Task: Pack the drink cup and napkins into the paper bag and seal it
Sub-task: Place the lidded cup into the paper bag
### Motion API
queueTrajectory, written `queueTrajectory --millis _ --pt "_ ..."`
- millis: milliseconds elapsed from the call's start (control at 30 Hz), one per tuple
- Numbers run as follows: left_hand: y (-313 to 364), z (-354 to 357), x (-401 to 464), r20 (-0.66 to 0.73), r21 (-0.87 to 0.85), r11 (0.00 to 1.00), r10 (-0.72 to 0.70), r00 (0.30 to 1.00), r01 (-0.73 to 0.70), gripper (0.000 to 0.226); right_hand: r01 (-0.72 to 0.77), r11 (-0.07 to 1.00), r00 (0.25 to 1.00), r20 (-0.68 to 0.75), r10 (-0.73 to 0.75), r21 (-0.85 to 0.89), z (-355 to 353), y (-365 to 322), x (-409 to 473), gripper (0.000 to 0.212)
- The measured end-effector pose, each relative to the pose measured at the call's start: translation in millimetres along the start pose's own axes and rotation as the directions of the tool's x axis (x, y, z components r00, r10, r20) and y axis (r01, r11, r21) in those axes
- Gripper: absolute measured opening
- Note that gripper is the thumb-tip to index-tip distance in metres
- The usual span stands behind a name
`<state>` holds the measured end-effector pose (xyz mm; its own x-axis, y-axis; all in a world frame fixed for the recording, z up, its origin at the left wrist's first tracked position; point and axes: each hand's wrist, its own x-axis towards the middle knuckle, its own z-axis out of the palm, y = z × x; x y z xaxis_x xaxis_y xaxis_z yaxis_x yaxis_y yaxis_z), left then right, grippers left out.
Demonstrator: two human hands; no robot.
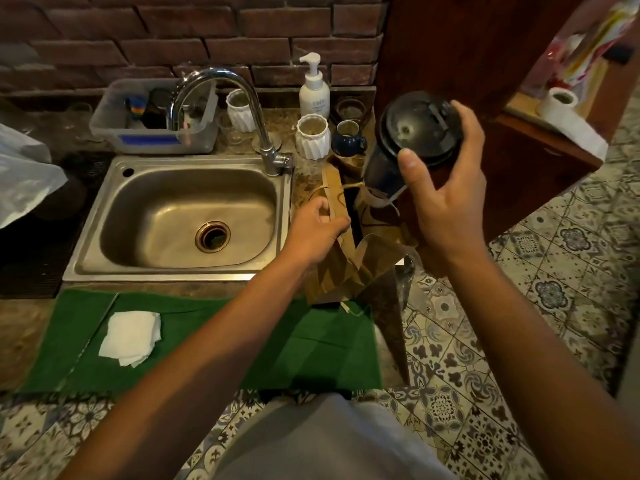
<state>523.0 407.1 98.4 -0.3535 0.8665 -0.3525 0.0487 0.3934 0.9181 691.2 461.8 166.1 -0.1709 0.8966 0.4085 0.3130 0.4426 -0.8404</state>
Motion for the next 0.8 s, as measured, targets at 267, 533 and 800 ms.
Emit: queueTrajectory --millis 267,533,800 --pt "-6.4 -16.3 0.4 0.022 0.021 1.000 -0.003 1.000 0.003 0.040 -0.108 0.984 0.974 -0.184 0.134 0.142 -4.4 -2.9 4.7 0.064" --pt "-5.9 -16.6 0.9 0.020 -0.071 0.996 0.046 0.999 -0.045 0.043 -0.091 0.958 0.971 -0.190 0.146 0.274 4.2 -41.3 13.0 0.045" --pt "-2.8 -13.4 0.3 -0.024 -0.022 0.997 0.070 0.997 -0.071 0.025 -0.275 0.704 0.932 0.001 0.363 0.655 11.1 -57.7 6.0 0.032"
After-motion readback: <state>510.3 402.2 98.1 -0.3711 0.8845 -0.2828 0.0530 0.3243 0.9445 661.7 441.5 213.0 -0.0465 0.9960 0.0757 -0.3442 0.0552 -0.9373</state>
